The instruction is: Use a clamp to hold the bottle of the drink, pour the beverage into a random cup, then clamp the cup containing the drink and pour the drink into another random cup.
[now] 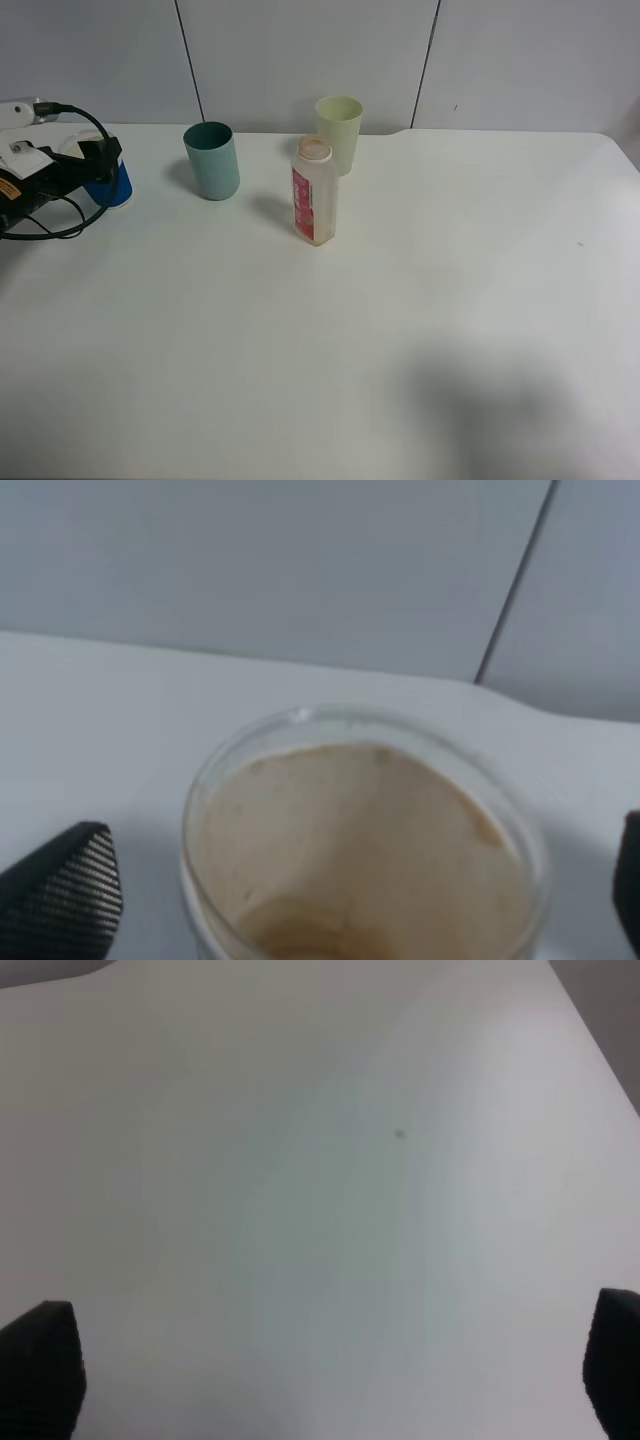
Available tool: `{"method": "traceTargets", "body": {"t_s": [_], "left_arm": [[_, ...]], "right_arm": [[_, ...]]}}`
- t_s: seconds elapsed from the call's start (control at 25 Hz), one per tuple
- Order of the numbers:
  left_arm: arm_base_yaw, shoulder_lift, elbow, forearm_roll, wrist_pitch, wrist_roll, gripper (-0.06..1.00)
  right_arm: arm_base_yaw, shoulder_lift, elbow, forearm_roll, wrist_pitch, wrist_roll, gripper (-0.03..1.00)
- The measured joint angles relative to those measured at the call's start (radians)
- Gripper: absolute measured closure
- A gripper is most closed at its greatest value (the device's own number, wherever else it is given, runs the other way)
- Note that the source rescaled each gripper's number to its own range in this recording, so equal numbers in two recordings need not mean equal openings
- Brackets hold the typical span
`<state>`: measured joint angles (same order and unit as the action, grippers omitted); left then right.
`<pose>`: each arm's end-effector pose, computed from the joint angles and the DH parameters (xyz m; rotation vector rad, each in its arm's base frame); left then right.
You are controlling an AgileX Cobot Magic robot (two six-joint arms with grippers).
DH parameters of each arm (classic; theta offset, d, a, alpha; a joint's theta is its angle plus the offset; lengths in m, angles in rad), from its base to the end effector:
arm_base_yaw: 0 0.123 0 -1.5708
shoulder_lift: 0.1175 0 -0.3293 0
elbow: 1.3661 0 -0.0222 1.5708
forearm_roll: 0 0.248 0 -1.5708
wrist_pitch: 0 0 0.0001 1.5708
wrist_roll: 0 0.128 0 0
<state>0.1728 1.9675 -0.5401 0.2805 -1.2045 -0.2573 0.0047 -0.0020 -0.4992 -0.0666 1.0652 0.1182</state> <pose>0.3628 0.0297 0.1549 -0.0875 1.7172 -0.2111 -0.0196 -0.0075 0.2584 0.1193 2.0423 -0.0031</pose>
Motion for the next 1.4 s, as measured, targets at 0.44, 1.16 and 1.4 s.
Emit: {"method": "traceTargets", "body": {"t_s": [0.44,1.16,1.4], "left_arm": [[0.000,-0.291,0.202,0.000,0.002,0.000,-0.05],[0.000,-0.684,0.303,0.000,0.184,-0.117,-0.05],[0.000,-0.856,0.304,-0.029,0.353,-0.130,-0.05]], "right_arm": [[0.000,0.000,0.000,0.000,0.000,0.000,-0.03],[0.000,0.000,0.000,0.000,0.000,0.000,-0.03],[0.000,0.000,0.000,0.000,0.000,0.000,-0.03]]}}
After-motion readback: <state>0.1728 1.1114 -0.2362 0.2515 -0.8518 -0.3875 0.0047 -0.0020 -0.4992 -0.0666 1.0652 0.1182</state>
